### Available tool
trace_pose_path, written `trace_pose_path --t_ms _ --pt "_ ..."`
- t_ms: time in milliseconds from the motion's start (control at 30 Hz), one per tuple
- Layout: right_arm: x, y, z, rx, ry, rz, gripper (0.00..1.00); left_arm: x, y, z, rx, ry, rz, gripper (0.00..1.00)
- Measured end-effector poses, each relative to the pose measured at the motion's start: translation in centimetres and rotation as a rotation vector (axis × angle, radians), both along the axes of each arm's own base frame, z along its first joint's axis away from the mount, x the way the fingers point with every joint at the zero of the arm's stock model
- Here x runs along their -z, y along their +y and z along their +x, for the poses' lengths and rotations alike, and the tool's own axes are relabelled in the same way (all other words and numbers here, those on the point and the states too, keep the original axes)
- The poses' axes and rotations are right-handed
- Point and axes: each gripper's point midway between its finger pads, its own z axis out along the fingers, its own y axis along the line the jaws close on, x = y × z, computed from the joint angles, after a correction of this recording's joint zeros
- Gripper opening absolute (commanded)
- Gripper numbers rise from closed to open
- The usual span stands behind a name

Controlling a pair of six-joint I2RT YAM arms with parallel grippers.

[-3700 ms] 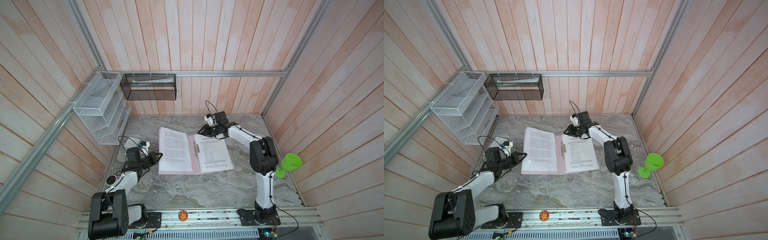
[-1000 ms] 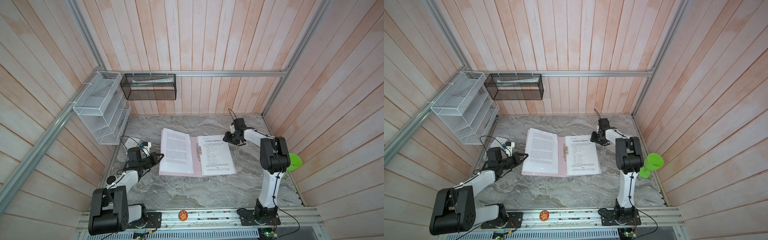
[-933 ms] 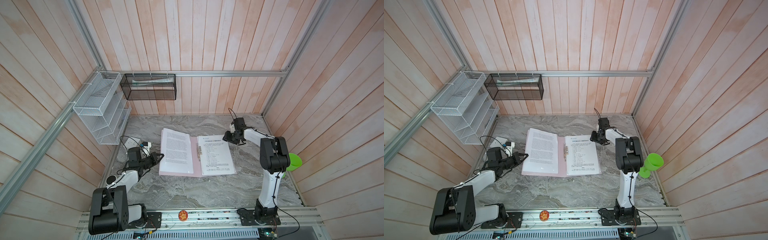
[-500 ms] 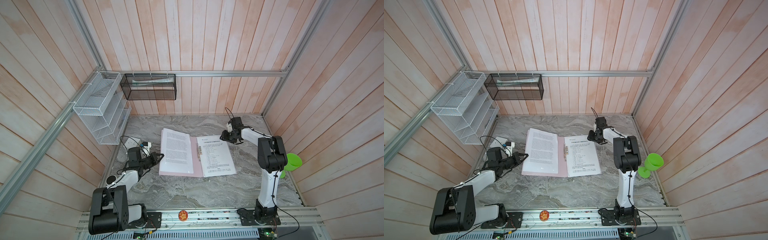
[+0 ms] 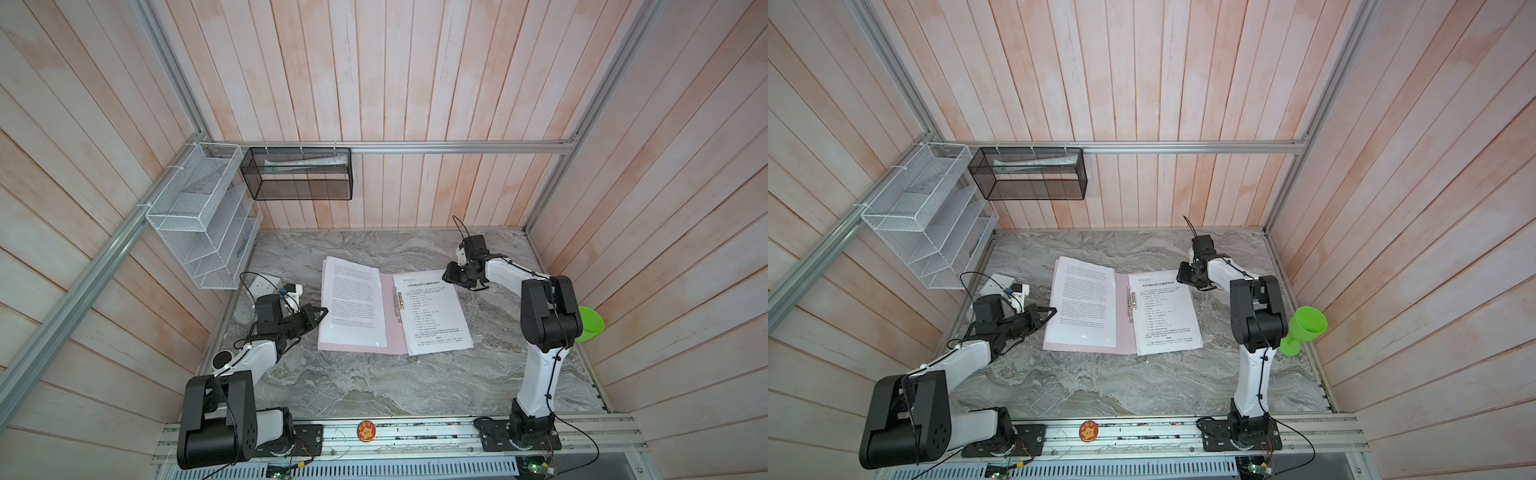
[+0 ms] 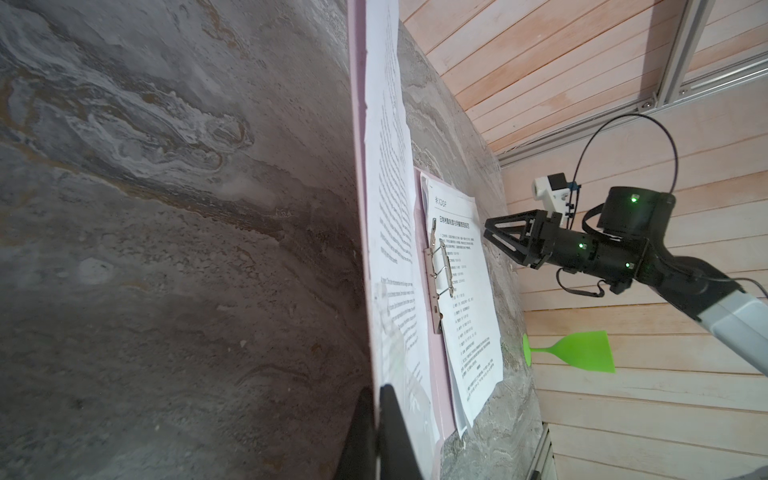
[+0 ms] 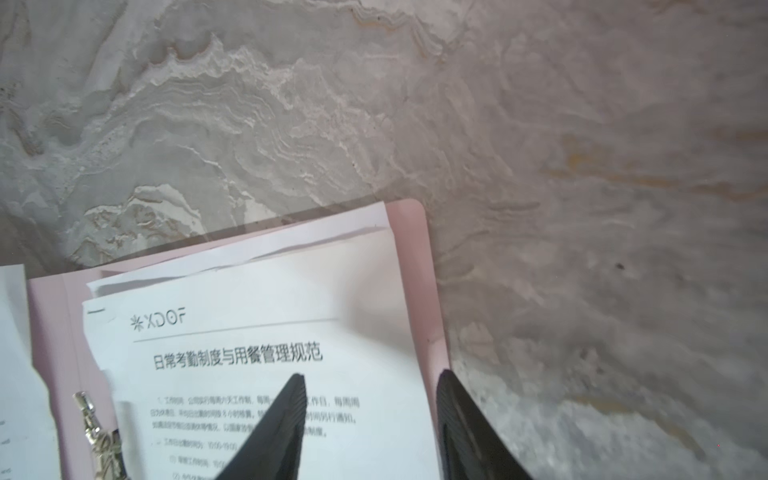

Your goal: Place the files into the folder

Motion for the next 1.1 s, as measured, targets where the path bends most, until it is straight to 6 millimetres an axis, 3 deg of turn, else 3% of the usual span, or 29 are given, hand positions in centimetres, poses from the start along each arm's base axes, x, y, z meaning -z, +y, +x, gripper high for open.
trace_pose_path --t_ms 100,167,233,367,567,733,1100 --pt "-2.5 -0.2 -3.7 -0.012 -0.025 -0.012 0.46 0.0 0.0 0.0 -0.001 0.001 -0.001 0.00" --pt "-4.4 0.6 -6.8 -0.051 -0.060 -0.010 0.27 0.0 0.0 0.0 -0.004 0.005 -0.005 0.00" --pt "-5.5 2.2 -10.6 -0.107 -0.079 0.008 0.01 0.0 0.0 0.0 -0.004 0.004 -0.006 0.00" --pt "-5.1 5.7 -18.3 -0.226 -0.041 0.055 0.00 -0.1 0.0 0.1 -0.004 0.002 -0.011 0.00" --pt "-2.1 7.9 -26.2 -0.290 0.100 0.096 0.00 -0.2 -0.1 0.1 -0.003 0.000 -0.013 0.00" --pt "0.1 8.1 -28.7 -0.286 0.192 0.084 0.00 -0.4 -0.1 0.2 -0.002 -0.010 -0.012 0.00" --pt "4.0 8.0 -29.0 -0.274 0.299 0.013 0.00 -0.2 -0.1 0.1 -0.002 -0.008 -0.012 0.00"
